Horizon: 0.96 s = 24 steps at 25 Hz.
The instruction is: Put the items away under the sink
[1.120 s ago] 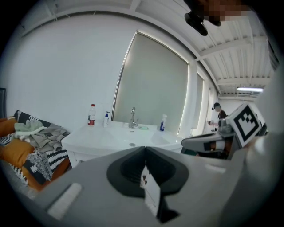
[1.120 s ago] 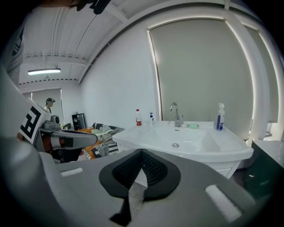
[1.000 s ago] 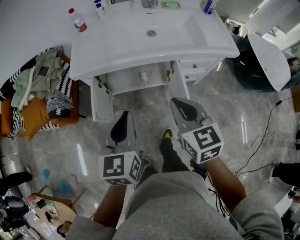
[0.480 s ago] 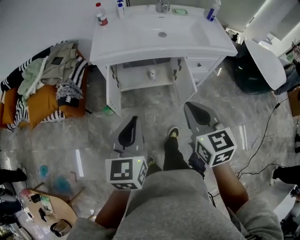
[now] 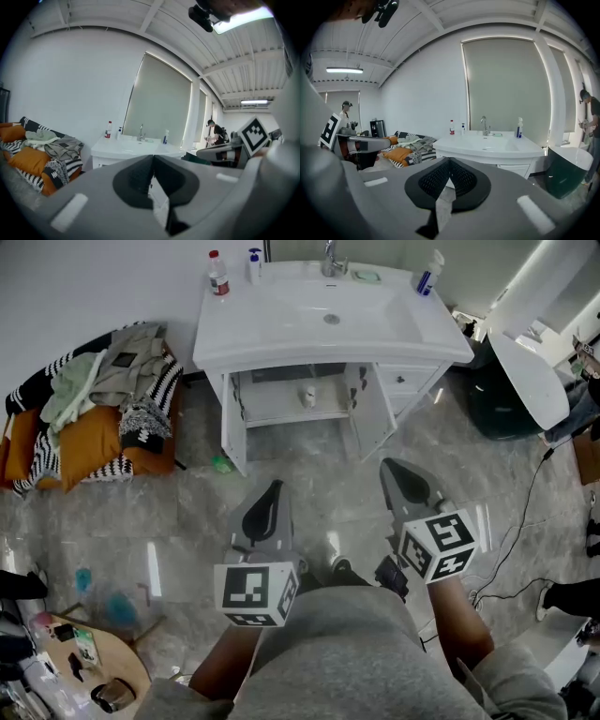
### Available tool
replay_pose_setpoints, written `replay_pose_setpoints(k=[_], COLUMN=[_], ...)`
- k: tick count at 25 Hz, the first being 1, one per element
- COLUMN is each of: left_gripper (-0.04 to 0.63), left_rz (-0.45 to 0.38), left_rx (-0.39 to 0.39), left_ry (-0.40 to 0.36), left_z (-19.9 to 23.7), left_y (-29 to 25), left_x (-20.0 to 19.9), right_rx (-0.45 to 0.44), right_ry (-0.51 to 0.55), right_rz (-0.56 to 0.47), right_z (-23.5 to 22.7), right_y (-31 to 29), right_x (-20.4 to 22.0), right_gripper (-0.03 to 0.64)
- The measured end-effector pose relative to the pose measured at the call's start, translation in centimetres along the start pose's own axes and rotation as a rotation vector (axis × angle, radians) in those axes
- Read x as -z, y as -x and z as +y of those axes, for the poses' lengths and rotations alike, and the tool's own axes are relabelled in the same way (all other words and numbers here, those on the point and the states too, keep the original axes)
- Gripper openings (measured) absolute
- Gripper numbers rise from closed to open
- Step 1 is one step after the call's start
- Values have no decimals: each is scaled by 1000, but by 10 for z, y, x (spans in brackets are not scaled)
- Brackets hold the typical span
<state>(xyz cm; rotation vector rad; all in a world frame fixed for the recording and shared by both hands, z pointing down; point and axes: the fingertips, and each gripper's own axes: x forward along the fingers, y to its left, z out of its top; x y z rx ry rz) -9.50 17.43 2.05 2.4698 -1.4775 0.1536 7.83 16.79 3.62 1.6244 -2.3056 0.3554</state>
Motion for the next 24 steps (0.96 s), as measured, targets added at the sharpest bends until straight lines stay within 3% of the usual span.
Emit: replay_pose_setpoints(k=[5,24], left_gripper=[11,11], left_rz=[10,49], left_rx=[-18,65], left_ry=[-7,-21], left_z=[2,-31], left_y=[4,1], left_x=[1,13], right_rx=[-8,44], right_ry=[28,6], right_rz=[0,2], right_z=[7,-7], right_y=[-1,31], right_x=[-1,18], right_gripper=[0,0])
